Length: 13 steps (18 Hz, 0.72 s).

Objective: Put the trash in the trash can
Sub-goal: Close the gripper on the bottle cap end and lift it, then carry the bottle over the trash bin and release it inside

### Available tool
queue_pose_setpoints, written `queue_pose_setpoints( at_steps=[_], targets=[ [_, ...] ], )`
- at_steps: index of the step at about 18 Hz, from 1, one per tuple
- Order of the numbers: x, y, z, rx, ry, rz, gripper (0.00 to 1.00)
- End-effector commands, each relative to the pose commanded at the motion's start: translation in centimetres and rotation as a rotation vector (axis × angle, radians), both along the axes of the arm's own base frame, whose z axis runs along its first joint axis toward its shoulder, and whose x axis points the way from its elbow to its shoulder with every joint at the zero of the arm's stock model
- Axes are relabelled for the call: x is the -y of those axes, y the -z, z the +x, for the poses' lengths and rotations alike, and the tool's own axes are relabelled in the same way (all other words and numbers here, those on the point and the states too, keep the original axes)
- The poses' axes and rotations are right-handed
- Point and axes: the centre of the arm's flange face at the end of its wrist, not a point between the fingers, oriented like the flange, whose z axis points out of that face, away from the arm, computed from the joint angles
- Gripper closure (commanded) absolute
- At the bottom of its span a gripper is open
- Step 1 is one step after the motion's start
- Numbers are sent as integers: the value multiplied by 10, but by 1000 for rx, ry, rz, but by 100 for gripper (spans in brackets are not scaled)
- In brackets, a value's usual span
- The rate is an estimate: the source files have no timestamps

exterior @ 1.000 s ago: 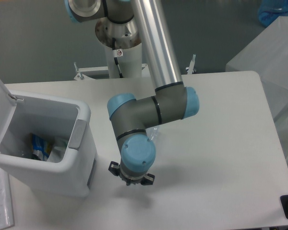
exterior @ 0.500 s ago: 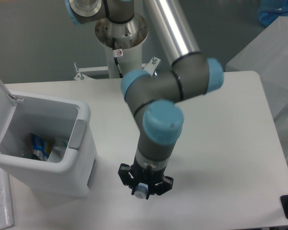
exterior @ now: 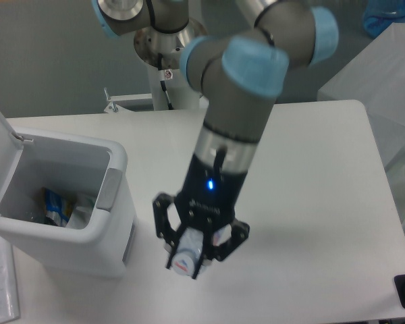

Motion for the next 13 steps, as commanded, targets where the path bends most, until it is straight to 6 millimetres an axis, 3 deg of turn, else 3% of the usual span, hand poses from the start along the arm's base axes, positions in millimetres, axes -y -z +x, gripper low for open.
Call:
queue_pose_setpoints(
  at_steps=[2,4,7,9,13],
  targets=[
    [-1,-8,10,3,31,32,100],
    [8,-38,29,-6,70,91,100],
    [9,-48,43,28,131,144,100],
    [11,-63,65,38,163,167,100],
    [-1,-70,103,63,211,173,100]
  ],
)
